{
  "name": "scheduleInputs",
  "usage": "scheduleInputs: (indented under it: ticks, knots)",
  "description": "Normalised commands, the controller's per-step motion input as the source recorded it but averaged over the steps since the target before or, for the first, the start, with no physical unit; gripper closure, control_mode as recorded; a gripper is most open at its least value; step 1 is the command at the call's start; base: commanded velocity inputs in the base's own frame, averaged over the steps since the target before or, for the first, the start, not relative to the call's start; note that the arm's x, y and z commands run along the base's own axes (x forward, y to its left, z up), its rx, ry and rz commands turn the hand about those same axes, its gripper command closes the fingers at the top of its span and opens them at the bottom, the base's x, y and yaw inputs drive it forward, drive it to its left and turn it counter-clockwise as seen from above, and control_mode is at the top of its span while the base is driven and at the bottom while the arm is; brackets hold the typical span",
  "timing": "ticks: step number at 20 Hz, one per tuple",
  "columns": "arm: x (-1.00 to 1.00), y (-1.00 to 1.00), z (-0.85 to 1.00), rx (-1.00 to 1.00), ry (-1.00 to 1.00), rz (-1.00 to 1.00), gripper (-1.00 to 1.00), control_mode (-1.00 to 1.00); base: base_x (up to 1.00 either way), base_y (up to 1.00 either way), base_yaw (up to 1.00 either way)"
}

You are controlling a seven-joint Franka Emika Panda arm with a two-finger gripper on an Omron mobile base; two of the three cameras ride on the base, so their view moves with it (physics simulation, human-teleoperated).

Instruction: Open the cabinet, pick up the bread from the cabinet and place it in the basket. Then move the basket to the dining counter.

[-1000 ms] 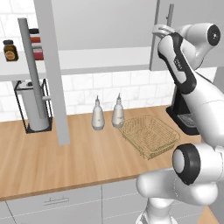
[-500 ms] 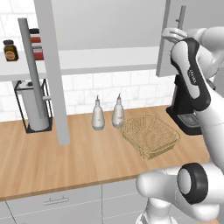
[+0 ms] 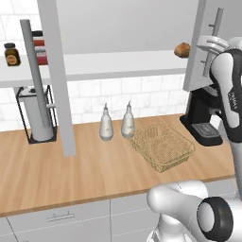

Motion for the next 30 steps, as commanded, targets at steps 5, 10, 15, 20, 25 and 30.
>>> scheduleInputs:
  ticks: [5, 10, 15, 20, 25, 30]
  knots:
    - [-1.00, -0.81, 0.24, 0.00, 0.09, 0.00, 1.00, -1.00, 0.00, 0.00, 0.00]
    - [-1.00, -0.58, 0.01, 0.00, 0.05, 0.00, 1.00, -1.00, 0.00, 0.00, 0.00]
    - [-0.30, -0.01, -0.13, -0.01, -0.01, -0.04, -1.00, -1.00, 0.00, 0.00, 0.00]
    - [-0.79, -0.24, -0.08, -0.01, 0.02, -0.18, -1.00, -1.00, 0.00, 0.00, 0.00]
    - [-0.56, 0.06, -0.26, 0.00, 0.07, -0.28, -1.00, -1.00, 0.00, 0.00, 0.00]
    - [-0.21, 0.95, -0.26, 0.00, 0.07, -0.36, -1.00, -1.00, 0.00, 0.00, 0.00]
